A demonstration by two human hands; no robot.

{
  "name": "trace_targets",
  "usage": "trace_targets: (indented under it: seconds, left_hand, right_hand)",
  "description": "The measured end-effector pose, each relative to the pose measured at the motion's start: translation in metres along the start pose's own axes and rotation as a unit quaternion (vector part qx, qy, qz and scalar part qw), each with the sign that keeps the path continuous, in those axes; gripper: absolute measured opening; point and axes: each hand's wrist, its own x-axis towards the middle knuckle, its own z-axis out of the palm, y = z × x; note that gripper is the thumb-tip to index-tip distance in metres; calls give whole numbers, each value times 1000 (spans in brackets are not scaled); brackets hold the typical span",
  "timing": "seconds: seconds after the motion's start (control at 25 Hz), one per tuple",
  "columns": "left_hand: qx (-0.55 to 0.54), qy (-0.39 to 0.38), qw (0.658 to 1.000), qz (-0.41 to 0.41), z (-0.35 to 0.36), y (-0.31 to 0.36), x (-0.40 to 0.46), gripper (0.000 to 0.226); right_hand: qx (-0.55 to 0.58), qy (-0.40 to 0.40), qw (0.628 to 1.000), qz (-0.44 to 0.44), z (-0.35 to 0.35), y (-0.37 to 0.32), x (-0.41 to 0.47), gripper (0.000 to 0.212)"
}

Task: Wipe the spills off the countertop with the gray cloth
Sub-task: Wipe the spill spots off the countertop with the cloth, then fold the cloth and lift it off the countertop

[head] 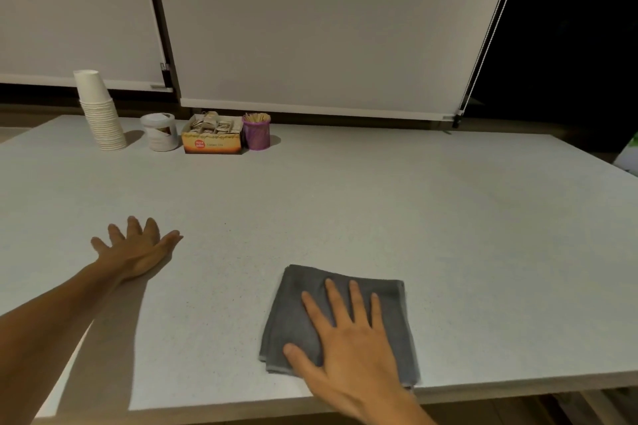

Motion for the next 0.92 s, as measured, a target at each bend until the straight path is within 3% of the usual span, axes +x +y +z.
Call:
trace_targets:
  seconds: [0.2, 0.56, 0.76, 0.92]
  left_hand:
    - [0, 3, 1000, 12, 1, 5, -7, 100]
    - [-31, -27, 998, 50, 0, 43, -36, 72]
    - [-90, -10, 987, 133, -7, 107, -46, 68]
    - [-172, -21, 972, 159, -8, 151, -50, 70]
  right_hand:
    - [29, -7, 999, -30, 8, 9, 51, 89]
    - [15, -30, 999, -22, 10, 25, 166, 90]
    - [54, -127, 990, -29, -19, 34, 182, 92]
    - [114, 3, 991, 70, -38, 63, 169, 76]
